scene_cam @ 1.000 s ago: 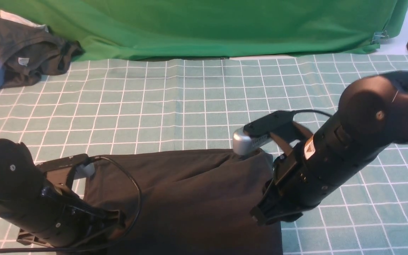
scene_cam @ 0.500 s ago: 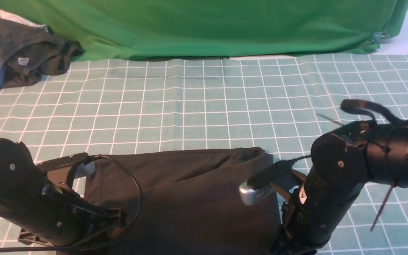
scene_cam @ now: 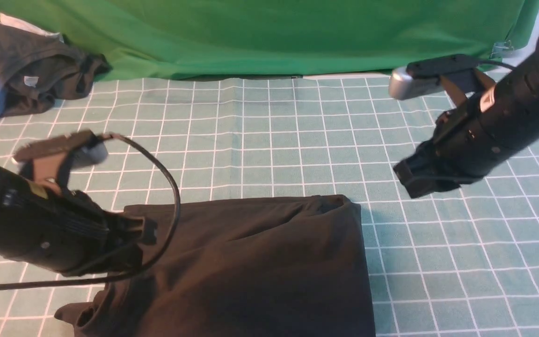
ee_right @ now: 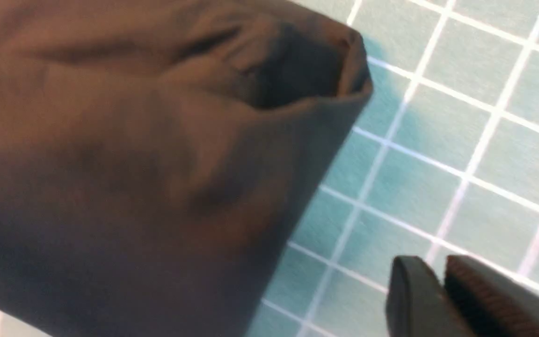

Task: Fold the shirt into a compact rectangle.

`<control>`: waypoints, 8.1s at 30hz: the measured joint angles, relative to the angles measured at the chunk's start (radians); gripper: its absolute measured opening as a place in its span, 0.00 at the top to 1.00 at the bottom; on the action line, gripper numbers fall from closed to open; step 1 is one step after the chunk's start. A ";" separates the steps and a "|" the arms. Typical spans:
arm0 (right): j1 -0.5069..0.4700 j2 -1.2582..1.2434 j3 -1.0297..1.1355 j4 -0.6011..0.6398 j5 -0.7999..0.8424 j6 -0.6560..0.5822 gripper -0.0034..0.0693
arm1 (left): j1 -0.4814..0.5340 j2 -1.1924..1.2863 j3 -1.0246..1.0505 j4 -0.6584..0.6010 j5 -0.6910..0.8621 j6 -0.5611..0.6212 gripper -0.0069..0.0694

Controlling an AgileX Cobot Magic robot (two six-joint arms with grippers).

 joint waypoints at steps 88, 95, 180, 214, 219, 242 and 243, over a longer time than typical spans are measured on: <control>-0.247 -1.017 0.476 -0.132 -0.674 0.006 0.91 | 0.000 -0.055 -0.001 0.078 -0.106 0.033 0.90; -0.247 -1.373 0.788 -0.133 -1.014 0.001 0.90 | 0.000 -0.055 -0.001 0.072 -0.168 0.039 0.90; -0.247 -1.458 0.870 -0.136 -1.077 0.010 0.71 | -0.161 0.394 0.016 -0.071 -0.323 0.060 0.89; -0.247 -1.458 0.871 -0.137 -0.909 -0.008 0.92 | -0.162 -0.653 0.151 -0.029 -0.307 0.052 0.89; -0.247 -1.458 0.871 -0.137 -0.909 -0.008 0.91 | -0.162 -0.725 0.154 0.000 -0.302 0.052 0.89; -0.247 -1.458 0.871 -0.137 -0.912 -0.005 0.83 | -0.162 -0.740 0.156 0.004 -0.309 0.115 0.89; -0.247 -1.458 0.871 -0.137 -0.912 -0.005 0.83 | -0.162 -0.740 0.158 0.005 -0.324 0.138 0.89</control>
